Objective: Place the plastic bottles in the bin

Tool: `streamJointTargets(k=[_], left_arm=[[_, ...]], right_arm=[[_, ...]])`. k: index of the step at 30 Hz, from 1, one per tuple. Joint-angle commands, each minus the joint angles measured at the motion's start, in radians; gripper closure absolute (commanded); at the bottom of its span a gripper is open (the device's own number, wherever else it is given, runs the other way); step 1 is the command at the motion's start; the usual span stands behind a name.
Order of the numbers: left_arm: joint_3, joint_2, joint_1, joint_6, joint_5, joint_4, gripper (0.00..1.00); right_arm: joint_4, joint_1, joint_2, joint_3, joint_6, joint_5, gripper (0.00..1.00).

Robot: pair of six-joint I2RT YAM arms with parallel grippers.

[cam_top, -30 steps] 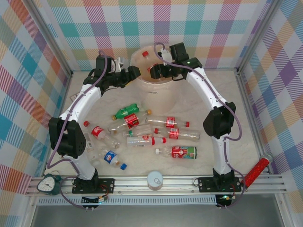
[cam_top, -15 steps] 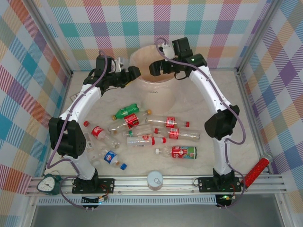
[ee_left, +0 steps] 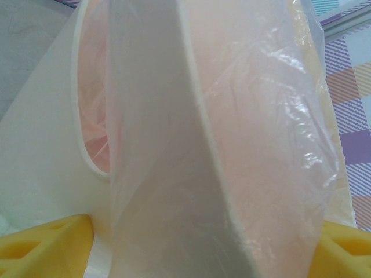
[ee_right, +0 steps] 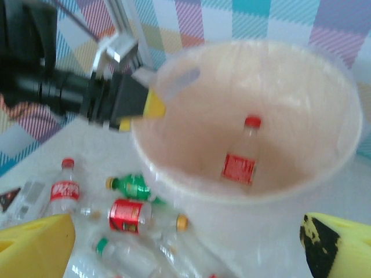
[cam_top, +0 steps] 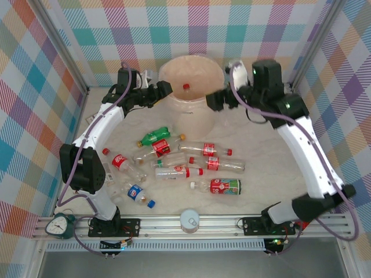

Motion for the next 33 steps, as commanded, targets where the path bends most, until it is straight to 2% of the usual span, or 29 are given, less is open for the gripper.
streamJointTargets(k=[1, 5, 8, 12, 17, 20, 33], left_arm=[[-0.004, 0.032, -0.014, 0.046, -0.001, -0.104, 0.18], [0.0, 0.036, -0.011, 0.046, 0.005, -0.106, 0.18], [-0.003, 0.033, -0.011, 0.046, 0.006, -0.107, 0.18], [-0.005, 0.025, -0.011, 0.046, 0.003, -0.109, 0.17], [-0.006, 0.021, -0.011, 0.048, 0.0, -0.112, 0.17], [-0.006, 0.024, -0.011, 0.046, 0.005, -0.111, 0.17], [-0.009, 0.02, -0.01, 0.045, 0.012, -0.109, 0.17]], right_arm=[[-0.065, 0.019, -0.094, -0.217, -0.02, -0.03, 0.01], [-0.122, 0.088, -0.202, -0.429, -0.009, -0.044, 0.04], [-0.157, 0.17, -0.211, -0.521, 0.001, 0.016, 0.06], [-0.188, 0.283, -0.166, -0.6, 0.049, 0.1, 0.08], [-0.207, 0.431, -0.032, -0.638, 0.07, 0.261, 0.09], [-0.189, 0.498, 0.055, -0.642, 0.06, 0.291, 0.1], [-0.055, 0.556, 0.257, -0.686, -0.006, 0.27, 0.1]])
